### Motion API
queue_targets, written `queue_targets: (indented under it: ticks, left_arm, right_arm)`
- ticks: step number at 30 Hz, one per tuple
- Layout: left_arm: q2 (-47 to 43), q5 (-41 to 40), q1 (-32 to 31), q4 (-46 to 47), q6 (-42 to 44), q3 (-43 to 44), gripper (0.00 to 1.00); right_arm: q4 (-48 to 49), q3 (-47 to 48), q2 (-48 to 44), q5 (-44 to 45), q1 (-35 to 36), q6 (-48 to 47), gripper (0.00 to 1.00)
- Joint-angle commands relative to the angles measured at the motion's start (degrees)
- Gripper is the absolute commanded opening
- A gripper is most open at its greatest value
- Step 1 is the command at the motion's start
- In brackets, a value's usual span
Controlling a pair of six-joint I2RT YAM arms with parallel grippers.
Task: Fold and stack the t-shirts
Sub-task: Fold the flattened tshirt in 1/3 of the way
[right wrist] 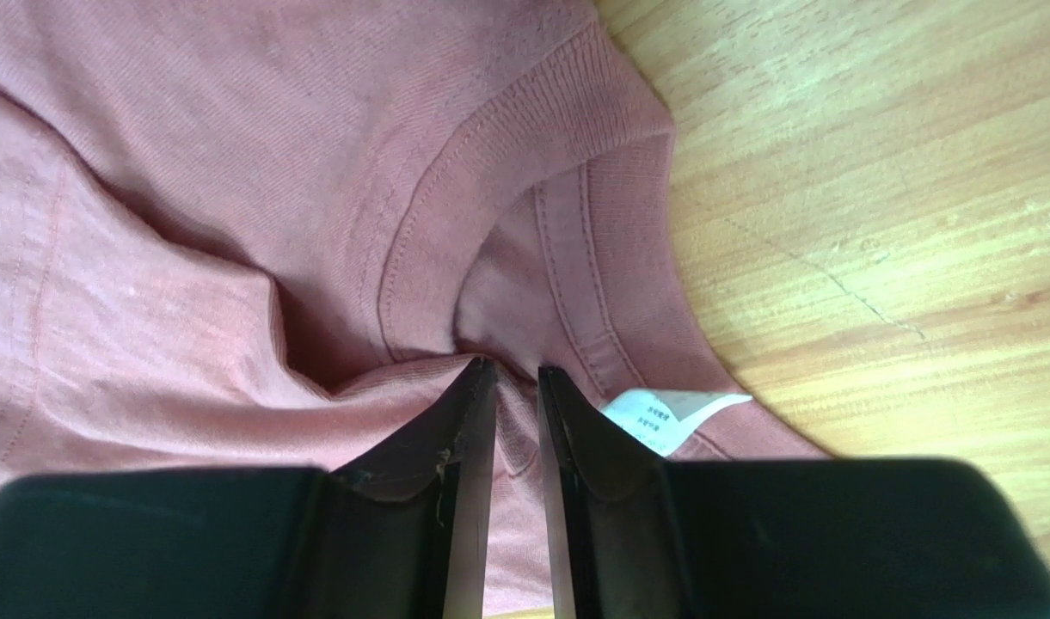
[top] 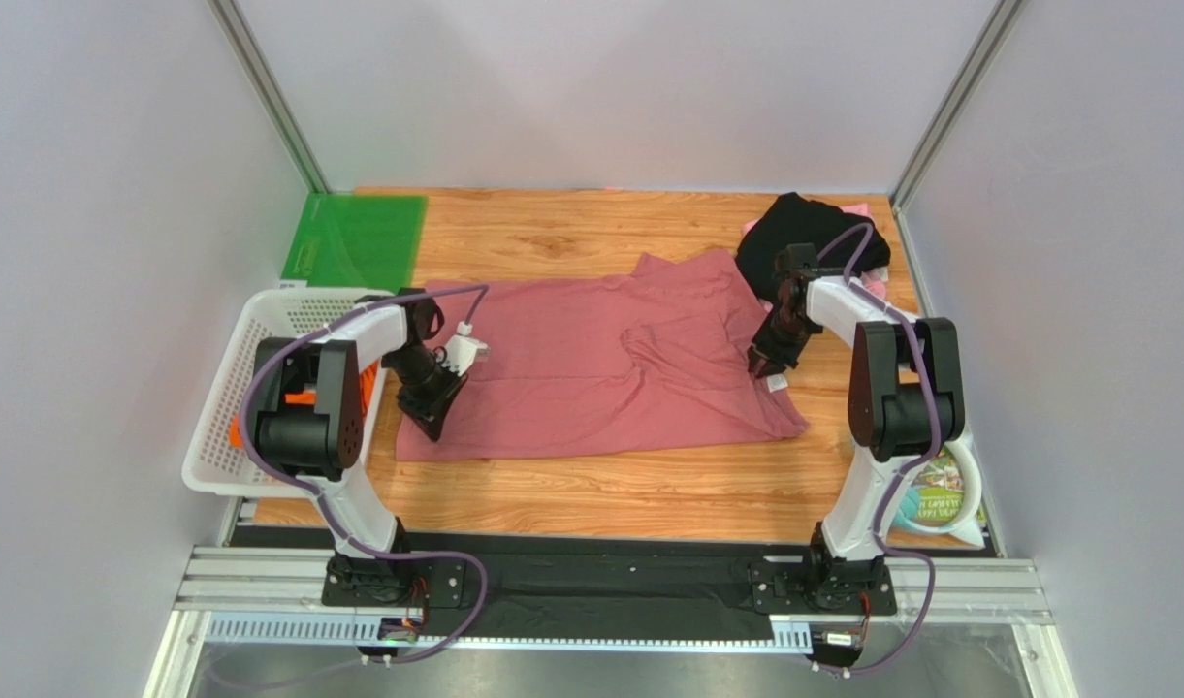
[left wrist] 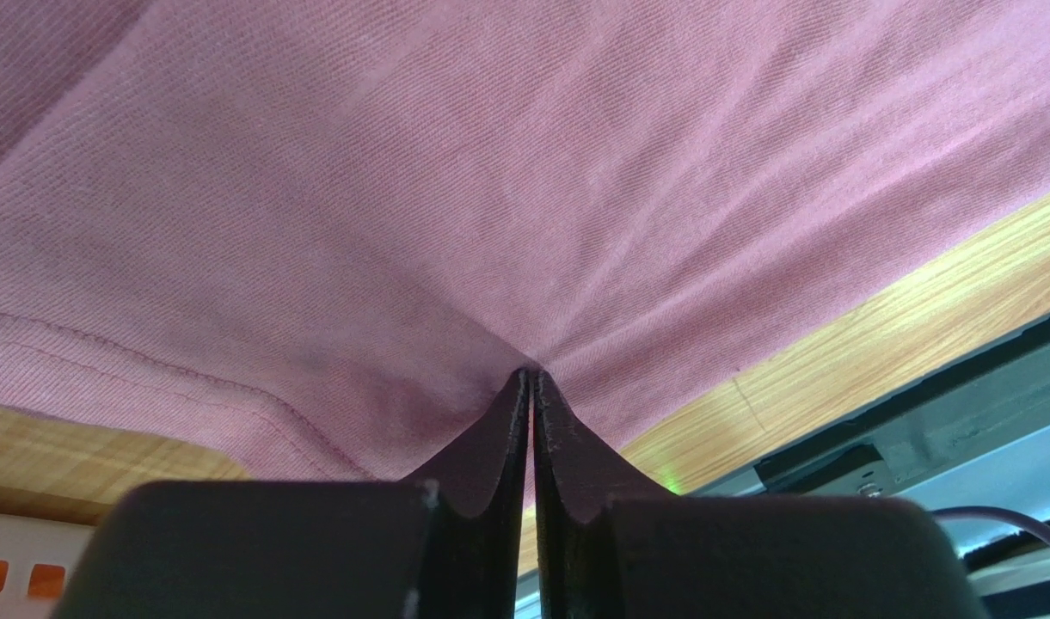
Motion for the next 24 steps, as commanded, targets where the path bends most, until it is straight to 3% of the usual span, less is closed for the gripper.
queue_targets:
  ticks: [1,6,12,16,24]
  left_arm:
    - [-1.1,-0.3,0.7,1.1,2.0,1.1,0.11]
    - [-3.0,3.6,0.5,-3.7,1.1,5.3,0.11]
    - [-7.1,7.2,0.0,-6.5,0.8,6.8,0.13]
    - [-4.0,4.9,-1.4,-4.3,-0.1,6.9,0.13]
    - [4.2,3.1,-2.2,-2.5,-2.1,12.5,0.12]
  right_arm:
    - [-1.8,3.6,-2.1,1.2,0.1,-1.7,0.24]
    - [-4.2,2.9,-11.2,-2.8,0.7,-0.9,0.26]
    - [-3.0,-6.6,-19.9,-5.1,5.0,1.9,0.27]
    - [-0.7,-7.9,-17.3,-6.7,5.3,2.0,0.27]
    - [-0.1,-0.1,-7.1,-3.8,5.4,0.3,0.26]
